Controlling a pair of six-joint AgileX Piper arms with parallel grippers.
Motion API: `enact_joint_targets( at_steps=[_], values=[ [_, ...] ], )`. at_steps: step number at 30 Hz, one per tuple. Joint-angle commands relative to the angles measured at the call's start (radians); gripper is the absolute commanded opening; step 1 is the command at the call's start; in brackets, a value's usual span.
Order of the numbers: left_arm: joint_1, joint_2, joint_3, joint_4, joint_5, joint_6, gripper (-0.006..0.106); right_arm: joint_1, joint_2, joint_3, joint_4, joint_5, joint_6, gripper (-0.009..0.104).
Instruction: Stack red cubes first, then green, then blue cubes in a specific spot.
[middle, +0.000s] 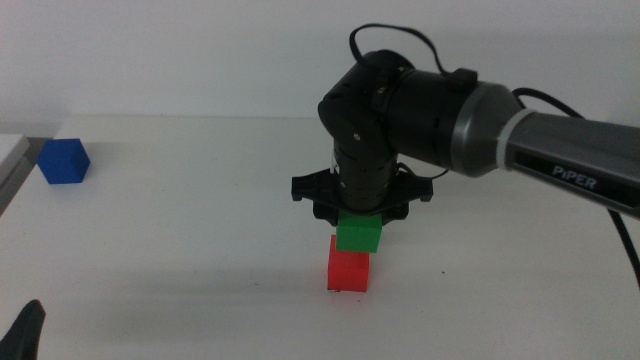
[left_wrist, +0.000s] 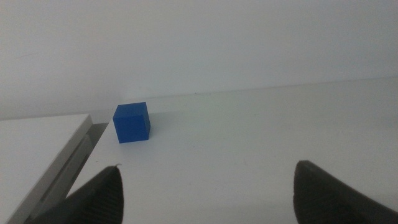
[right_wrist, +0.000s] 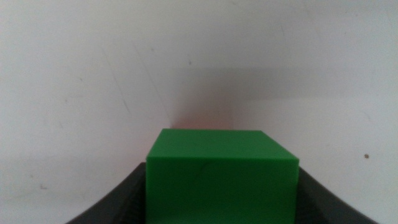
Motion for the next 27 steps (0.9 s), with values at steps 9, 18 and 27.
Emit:
enact_joint_targets(
  at_steps=[9, 18, 27],
  values=[
    [0.000, -0.004, 0.001, -0.002, -0.014, -0.001, 0.094, 0.003, 0.028, -0.014, -0.012, 0.001, 0.019, 0.007],
    [0.000, -0.004, 0.001, -0.002, -0.014, -0.001, 0.094, 0.017, 0.028, -0.014, -0.025, -0.006, 0.046, 0.007],
    [0.000, -0.004, 0.001, -0.002, -0.014, -0.001, 0.094, 0.024, 0.030, -0.001, -0.034, -0.014, 0.073, 0.007]
  ],
)
